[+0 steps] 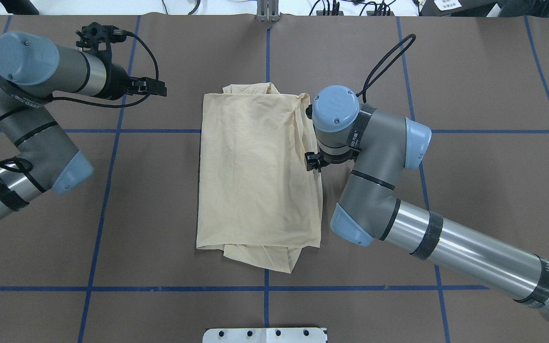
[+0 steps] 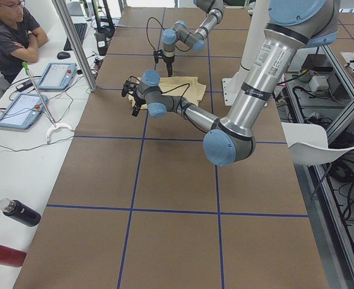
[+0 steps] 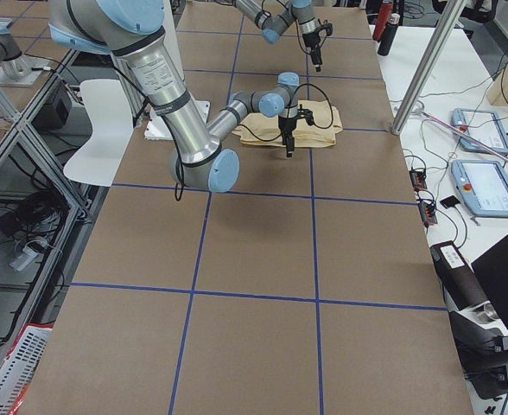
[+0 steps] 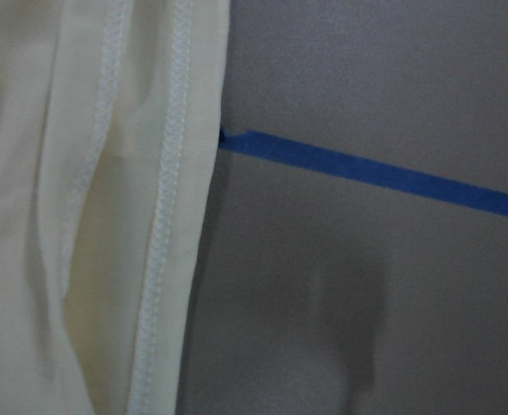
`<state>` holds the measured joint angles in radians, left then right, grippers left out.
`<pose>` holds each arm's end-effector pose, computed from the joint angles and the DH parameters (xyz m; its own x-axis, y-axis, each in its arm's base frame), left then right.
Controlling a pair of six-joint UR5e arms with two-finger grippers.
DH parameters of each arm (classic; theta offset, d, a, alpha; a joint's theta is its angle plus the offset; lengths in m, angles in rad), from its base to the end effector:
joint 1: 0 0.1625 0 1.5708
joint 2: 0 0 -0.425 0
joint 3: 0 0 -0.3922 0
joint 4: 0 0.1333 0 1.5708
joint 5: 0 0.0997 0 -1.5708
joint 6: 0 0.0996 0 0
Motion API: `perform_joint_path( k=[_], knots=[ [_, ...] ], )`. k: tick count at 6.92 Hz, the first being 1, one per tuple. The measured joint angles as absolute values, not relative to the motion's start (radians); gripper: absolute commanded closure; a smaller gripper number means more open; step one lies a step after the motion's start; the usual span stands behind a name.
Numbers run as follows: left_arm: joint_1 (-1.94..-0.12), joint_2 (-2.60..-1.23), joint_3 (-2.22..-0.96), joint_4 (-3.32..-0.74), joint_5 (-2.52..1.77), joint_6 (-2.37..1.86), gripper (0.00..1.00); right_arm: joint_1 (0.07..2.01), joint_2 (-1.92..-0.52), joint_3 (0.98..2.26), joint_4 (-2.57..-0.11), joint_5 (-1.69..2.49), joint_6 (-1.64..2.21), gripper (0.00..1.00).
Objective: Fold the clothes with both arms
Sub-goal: 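Move the right gripper to the shirt's far corner nearest it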
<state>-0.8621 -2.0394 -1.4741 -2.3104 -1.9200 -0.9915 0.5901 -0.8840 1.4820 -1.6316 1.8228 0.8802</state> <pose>0.3708 -0.5850 0.3513 0.5227 0.1806 -0.8332 0.2720 0.8909 0.3638 -0.5451 -0.4956 0.3022 0.8260 -0.1893 0.5309 0.1211 0.9795 0.1608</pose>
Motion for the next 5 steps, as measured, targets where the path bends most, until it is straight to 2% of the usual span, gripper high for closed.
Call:
perform_joint_path(
  k=[3,5],
  knots=[
    [-0.862,-2.039,-1.473,-2.310,-1.921,-0.990,0.00,0.638,-0.846,1.479,-1.611,1.846,0.833,0.00],
    [-0.862,-2.038,-1.472,-2.310,-1.921,-0.989,0.00,0.649,-0.779,1.404,-1.543,1.844,0.833,0.00]
  ],
)
